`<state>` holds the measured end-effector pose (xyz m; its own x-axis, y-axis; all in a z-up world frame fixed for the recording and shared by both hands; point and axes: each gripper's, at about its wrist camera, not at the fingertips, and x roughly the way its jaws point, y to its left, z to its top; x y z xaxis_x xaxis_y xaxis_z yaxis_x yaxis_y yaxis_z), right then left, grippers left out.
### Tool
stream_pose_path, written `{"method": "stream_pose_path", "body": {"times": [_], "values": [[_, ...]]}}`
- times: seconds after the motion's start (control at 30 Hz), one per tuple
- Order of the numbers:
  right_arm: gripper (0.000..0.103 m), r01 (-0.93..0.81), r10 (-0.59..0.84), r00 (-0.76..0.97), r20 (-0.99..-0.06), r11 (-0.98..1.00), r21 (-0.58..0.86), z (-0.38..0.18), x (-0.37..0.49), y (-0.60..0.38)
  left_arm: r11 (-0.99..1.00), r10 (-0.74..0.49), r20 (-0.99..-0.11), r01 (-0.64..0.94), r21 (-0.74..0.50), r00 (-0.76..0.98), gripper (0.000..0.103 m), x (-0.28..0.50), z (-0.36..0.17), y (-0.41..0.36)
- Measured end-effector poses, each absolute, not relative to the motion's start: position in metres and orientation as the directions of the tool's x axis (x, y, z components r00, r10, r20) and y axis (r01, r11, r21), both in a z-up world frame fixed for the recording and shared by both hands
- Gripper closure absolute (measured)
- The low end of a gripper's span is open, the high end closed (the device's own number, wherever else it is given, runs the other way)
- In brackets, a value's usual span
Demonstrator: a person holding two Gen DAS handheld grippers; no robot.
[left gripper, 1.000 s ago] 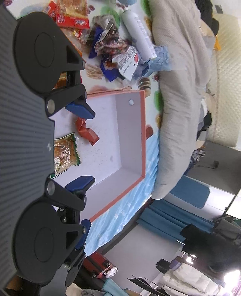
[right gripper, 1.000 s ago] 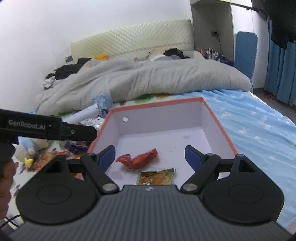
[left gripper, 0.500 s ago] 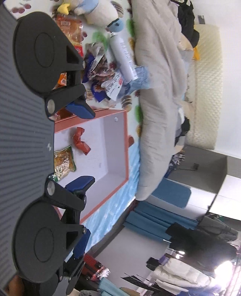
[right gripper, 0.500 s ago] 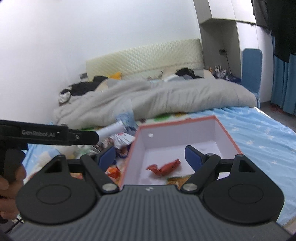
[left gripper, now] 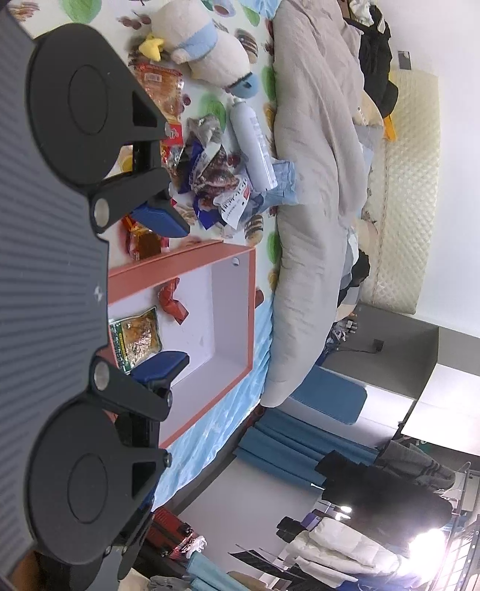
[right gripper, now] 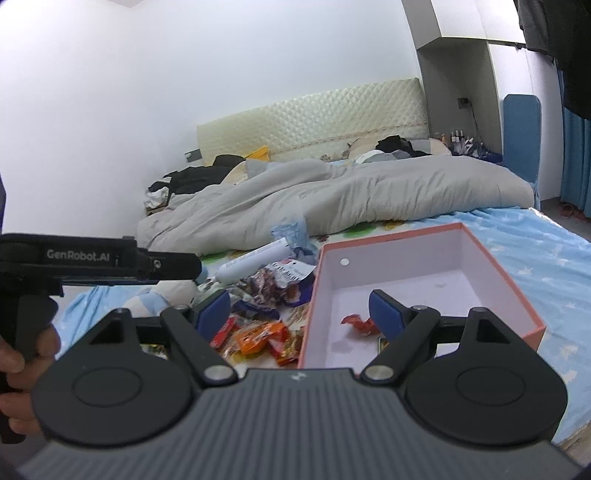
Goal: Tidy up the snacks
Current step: 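Withdraw both tools from the pink box back toward the snack pile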
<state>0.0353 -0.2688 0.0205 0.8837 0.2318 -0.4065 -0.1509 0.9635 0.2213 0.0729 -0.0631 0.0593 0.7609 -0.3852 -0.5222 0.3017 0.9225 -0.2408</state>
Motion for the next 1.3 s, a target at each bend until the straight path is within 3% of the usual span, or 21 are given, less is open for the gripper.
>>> {"method": "stream_pose_path", "body": {"times": [0.33, 0.8, 1.3], "values": [[0.019, -0.209, 0.276, 0.843, -0.462, 0.959, 0.192, 0.010, 0.019, -0.238, 0.939, -0.342, -0.565, 0.260, -0.224, 0.751, 0.030, 0.052, 0.034, -0.033], [0.019, -0.256, 0.289, 0.798, -0.529, 0.957, 0.137, -0.013, -0.001, -0.201, 0.929, -0.352, -0.596, 0.195, -0.314, 0.722, 0.030, 0.040, -0.003, 0.010], [0.020, -0.323, 0.333, 0.800, -0.499, 0.940, 0.110, -0.017, 0.039, -0.174, 0.940, -0.266, -0.601, 0.065, -0.335, 0.754, 0.030, 0.068, -0.028, 0.048]]}}
